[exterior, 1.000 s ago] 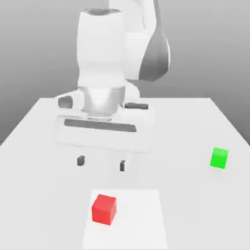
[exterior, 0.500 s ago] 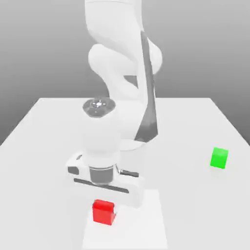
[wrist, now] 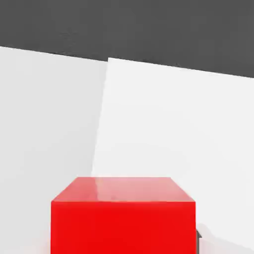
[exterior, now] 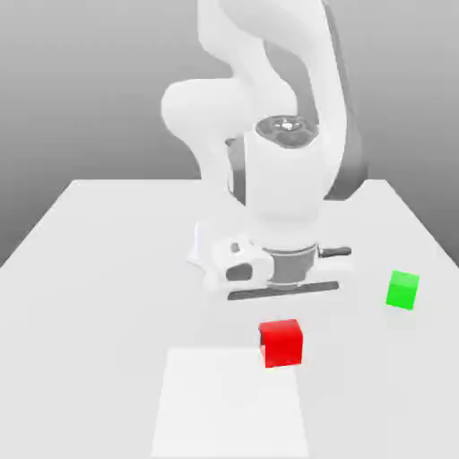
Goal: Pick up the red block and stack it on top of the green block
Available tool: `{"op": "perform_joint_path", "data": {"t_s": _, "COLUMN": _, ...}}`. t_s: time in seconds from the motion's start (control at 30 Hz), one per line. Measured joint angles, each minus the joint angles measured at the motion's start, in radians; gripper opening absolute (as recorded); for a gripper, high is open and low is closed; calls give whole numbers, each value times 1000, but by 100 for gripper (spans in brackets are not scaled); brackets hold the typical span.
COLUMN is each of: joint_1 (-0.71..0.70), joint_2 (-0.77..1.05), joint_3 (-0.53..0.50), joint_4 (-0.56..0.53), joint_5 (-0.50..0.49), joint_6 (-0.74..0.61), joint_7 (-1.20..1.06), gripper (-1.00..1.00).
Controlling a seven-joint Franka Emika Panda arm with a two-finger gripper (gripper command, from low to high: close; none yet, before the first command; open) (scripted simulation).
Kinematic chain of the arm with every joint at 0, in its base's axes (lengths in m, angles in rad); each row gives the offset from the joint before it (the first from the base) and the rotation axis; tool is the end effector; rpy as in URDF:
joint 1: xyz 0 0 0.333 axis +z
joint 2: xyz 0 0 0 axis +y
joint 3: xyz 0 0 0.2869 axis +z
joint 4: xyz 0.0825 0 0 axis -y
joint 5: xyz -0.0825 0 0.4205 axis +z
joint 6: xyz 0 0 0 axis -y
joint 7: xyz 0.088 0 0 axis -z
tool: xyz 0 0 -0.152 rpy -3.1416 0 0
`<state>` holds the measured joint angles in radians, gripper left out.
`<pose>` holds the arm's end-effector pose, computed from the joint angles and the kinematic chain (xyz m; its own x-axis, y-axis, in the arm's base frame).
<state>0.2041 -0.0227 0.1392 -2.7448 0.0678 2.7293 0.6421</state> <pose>0.3883 0.1366 0.1198 0.9356 -0.3529 -0.0096 -0.3531 -0.9353 -0.0233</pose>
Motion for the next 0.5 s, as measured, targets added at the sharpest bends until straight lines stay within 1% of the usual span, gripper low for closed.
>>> {"op": "perform_joint_path", "data": {"t_s": 0.13, "joint_1": 162, "joint_2": -43, "joint_3": 59, "joint_4": -22, "joint_5": 28, "joint_6": -19, "joint_7": -163, "gripper": -100}}
{"op": "perform_joint_path", "data": {"t_s": 0.47, "joint_1": 494, "joint_2": -140, "joint_3": 253, "joint_4": -77, "joint_5": 85, "joint_6": -61, "joint_7": -552, "gripper": -100}}
{"op": "perform_joint_path", "data": {"t_s": 0.5, "joint_1": 521, "joint_2": -142, "joint_3": 273, "joint_4": -81, "joint_5": 78, "joint_6": -61, "joint_7": -578, "gripper": -100}}
